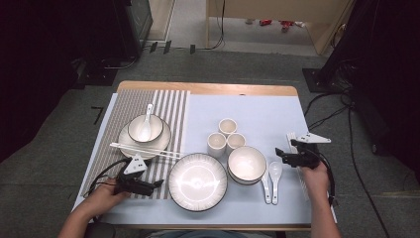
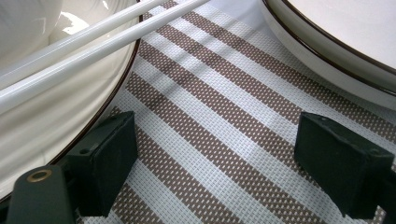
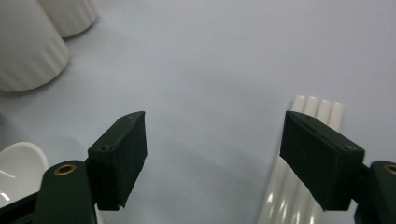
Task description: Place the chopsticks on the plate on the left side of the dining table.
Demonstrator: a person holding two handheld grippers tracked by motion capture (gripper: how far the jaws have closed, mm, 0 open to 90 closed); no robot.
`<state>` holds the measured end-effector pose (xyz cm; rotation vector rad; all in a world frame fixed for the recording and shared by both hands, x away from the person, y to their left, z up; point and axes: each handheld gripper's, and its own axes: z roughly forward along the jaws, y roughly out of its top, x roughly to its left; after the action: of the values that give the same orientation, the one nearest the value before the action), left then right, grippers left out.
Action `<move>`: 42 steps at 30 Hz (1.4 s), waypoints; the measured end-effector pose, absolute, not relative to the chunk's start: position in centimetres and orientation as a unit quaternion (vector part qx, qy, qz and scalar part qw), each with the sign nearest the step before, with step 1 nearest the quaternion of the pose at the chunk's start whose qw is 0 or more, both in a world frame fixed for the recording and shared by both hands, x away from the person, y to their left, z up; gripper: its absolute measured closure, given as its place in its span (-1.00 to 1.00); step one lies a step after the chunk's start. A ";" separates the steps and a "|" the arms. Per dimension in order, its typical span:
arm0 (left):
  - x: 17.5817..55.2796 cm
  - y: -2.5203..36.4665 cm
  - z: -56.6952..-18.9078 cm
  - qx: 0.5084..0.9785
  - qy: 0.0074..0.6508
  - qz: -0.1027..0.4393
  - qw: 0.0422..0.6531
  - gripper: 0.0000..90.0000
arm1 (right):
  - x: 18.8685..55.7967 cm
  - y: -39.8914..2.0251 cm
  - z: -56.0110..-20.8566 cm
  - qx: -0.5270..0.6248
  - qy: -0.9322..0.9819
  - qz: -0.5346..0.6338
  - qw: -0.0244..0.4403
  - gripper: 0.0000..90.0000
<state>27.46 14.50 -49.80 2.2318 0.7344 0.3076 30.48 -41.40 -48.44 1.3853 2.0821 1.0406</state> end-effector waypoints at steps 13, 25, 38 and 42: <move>27.5 14.5 -49.8 0.873 0.287 0.120 0.376 -0.69 | 30.4 -43.1 -49.2 0.531 0.725 0.367 0.242 -0.50; 27.5 14.5 -49.8 0.872 0.287 0.120 0.377 -0.69 | 30.8 -43.5 -50.1 0.549 0.726 0.345 0.229 -0.50; 27.5 14.5 -49.8 0.873 0.287 0.120 0.376 -0.70 | 31.0 -43.3 -50.3 0.552 0.732 0.330 0.226 -0.52; 27.5 14.5 -49.8 0.873 0.287 0.120 0.375 -0.70 | 31.0 -43.3 -50.3 0.551 0.732 0.329 0.227 -0.52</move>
<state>27.47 14.47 -49.77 2.2346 0.7347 0.3080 31.03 -43.27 -50.27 1.5187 2.0187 0.9078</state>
